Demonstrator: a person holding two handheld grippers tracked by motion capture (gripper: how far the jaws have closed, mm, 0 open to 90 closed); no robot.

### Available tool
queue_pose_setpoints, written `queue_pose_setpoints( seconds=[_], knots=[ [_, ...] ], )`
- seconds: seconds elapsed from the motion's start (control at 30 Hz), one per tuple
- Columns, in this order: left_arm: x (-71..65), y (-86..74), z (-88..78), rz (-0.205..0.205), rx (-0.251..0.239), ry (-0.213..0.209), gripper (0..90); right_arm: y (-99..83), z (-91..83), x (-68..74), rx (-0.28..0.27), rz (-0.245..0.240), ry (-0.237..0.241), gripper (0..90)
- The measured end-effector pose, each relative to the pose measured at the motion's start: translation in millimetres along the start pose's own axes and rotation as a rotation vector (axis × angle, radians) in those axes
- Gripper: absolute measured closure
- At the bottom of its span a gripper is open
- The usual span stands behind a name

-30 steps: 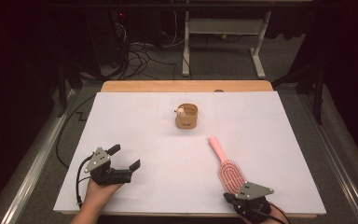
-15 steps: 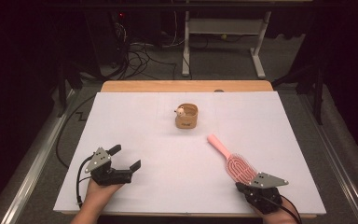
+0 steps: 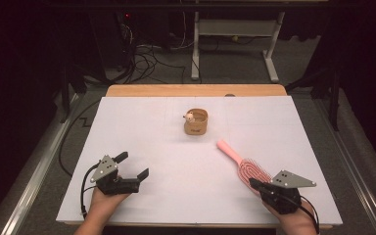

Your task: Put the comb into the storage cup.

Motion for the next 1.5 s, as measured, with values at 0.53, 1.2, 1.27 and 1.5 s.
queue_pose_setpoints(
  seconds=[0.53,1.2,1.27,1.5],
  knots=[
    [-3.2,-0.8,0.3,0.007,0.017,-0.013,0.9,6.1,-4.3,-34.8,-0.131,0.09,-0.048,60.6],
    [-1.2,0.4,0.1,0.01,0.002,0.002,0.2,10.3,-13.5,-49.3,-0.21,0.152,-0.073,0.6],
    [-1.8,0.1,-0.1,0.013,0.003,-0.002,0.1,12.2,-16.0,-50.5,-0.223,0.149,-0.09,0.6],
    [-3.3,-2.5,2.3,0.024,0.014,-0.005,0.1,17.0,-15.2,-46.7,-0.197,0.136,-0.102,0.6]
  ],
)
Point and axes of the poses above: each handheld gripper's, and its own axes: z roughly forward along the jaws, y roughly out of its top, x roughly to its left, the point moved 10 cm from there along z, roughly forward along the jaws, and after that the axes turned 4 degrees about y, right-handed, at the moved point
